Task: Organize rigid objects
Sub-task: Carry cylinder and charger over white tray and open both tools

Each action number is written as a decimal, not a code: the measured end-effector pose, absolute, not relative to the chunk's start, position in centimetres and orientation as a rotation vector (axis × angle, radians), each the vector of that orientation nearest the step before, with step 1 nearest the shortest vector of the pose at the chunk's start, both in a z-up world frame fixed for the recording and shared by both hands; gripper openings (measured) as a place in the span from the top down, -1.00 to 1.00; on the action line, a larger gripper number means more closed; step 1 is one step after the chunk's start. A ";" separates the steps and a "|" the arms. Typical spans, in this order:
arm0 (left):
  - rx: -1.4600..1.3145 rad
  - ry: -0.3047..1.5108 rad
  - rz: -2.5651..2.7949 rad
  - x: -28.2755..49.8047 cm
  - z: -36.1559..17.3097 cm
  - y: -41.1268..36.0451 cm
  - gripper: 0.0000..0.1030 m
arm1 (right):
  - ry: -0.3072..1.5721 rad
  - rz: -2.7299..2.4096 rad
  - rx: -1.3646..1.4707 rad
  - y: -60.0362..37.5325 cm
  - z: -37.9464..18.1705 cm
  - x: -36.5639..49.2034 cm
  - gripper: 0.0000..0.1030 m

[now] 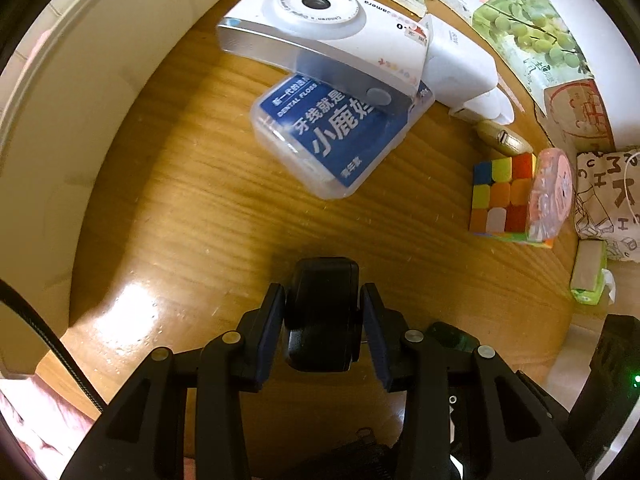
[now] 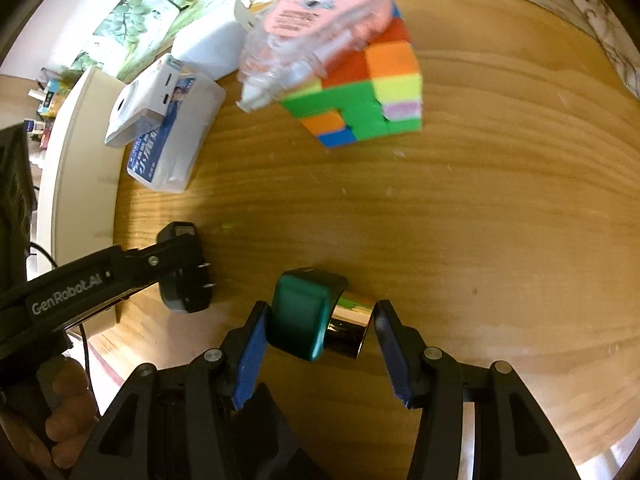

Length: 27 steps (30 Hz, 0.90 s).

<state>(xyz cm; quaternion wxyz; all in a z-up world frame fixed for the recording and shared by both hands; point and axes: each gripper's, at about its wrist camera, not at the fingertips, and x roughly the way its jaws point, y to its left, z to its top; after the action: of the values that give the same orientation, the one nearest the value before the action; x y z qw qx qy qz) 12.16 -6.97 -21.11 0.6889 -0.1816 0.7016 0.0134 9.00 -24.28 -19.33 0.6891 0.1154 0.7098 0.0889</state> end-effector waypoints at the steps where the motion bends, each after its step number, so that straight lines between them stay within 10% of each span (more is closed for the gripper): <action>1: -0.404 1.563 0.026 12.0 -20.8 -6.9 0.18 | 1.589 0.194 0.263 -24.5 -19.3 8.9 -0.03; 27: -0.307 1.279 -0.008 4.9 -11.5 -3.5 0.18 | 1.461 0.185 0.254 -22.9 -14.3 3.6 -0.03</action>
<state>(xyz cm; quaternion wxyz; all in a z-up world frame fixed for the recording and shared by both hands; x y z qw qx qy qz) 4.90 -3.51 -11.53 0.7913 -0.1425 0.5945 -0.0037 3.59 -22.88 -14.32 0.7335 0.1155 0.6645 0.0842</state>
